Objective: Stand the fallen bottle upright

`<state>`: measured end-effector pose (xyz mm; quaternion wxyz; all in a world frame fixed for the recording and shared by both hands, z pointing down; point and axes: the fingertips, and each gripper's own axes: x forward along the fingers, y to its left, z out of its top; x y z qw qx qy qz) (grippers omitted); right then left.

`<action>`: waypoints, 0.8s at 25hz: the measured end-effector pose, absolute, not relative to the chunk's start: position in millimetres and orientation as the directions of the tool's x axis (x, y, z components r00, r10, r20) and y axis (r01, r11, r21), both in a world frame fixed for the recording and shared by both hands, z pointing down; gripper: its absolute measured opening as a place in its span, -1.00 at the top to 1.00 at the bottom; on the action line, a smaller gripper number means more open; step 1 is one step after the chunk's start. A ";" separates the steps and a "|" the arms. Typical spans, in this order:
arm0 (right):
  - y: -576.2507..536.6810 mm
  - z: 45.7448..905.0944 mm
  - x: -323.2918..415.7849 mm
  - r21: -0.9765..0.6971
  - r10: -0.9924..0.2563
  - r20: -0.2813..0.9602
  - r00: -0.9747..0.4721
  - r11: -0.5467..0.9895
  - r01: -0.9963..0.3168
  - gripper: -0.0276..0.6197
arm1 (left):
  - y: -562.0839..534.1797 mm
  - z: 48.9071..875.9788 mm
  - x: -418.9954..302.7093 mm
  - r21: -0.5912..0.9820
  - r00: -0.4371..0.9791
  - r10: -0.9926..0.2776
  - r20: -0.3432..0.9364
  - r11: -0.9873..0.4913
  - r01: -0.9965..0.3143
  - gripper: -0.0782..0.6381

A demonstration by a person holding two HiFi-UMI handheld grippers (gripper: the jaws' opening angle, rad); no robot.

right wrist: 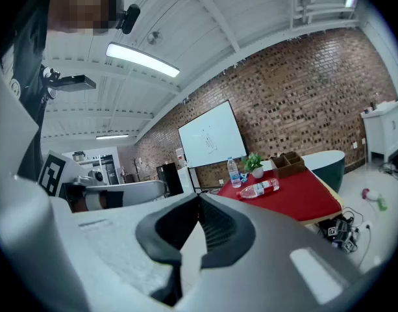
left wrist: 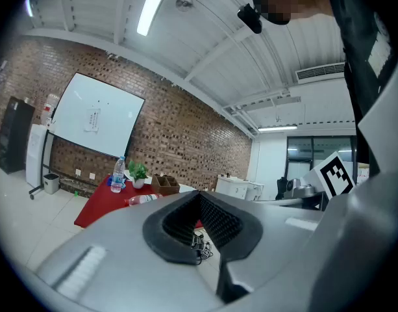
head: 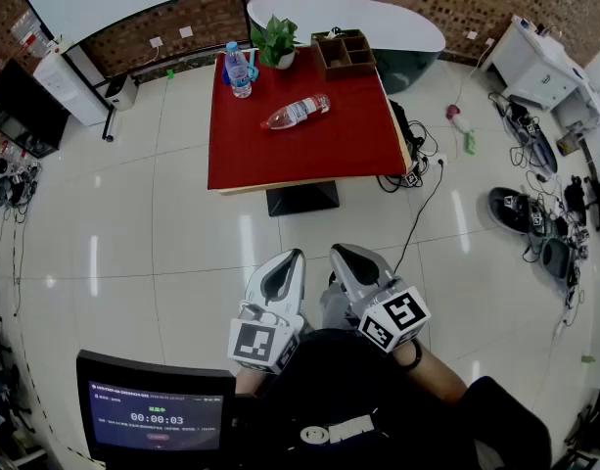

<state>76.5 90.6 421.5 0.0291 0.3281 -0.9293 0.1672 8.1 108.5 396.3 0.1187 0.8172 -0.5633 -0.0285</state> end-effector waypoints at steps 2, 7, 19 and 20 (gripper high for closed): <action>74.4 424.7 75.2 -0.273 -0.604 0.169 -0.779 0.731 -0.626 0.90 | 96.1 400.1 4.3 0.226 0.359 -0.928 0.093 -0.332 -0.916 0.78; 19.3 430.1 71.1 -0.243 -0.603 0.154 -0.783 0.745 -0.622 0.90 | 46.1 409.0 -3.1 0.215 0.340 -0.935 0.101 -0.313 -0.925 0.78; -158.0 427.2 67.8 -0.255 -0.501 0.133 -0.855 0.816 -0.518 0.90 | -123.8 399.5 -2.6 0.164 0.237 -0.963 0.128 -0.216 -0.963 0.78; -167.9 429.1 68.5 -0.263 -0.493 0.136 -0.859 0.818 -0.511 0.90 | -132.5 399.7 -2.2 0.158 0.226 -0.964 0.139 -0.203 -0.966 0.78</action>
